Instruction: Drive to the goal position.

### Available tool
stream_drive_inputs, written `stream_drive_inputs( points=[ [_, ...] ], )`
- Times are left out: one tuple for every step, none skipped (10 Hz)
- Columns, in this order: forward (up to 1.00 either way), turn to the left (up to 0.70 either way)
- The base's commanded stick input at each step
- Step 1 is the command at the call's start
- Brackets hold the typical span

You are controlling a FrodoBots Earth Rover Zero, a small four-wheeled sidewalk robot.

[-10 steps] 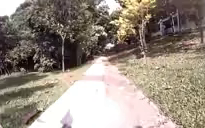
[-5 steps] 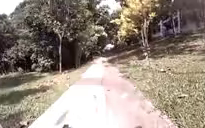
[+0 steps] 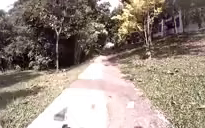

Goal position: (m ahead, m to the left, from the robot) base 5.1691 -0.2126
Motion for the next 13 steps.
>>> stream_drive_inputs(
  points=[
    [0.70,0.00],
    [0.70,0.00],
    [0.70,0.00],
    [0.70,0.00],
    [0.70,0.00],
    [0.70,0.00],
    [0.70,0.00],
    [0.70,0.00],
    [0.70,0.00],
    [0.70,0.00],
    [0.70,0.00],
    [0.70,0.00],
    [0.70,0.00]
  ],
)
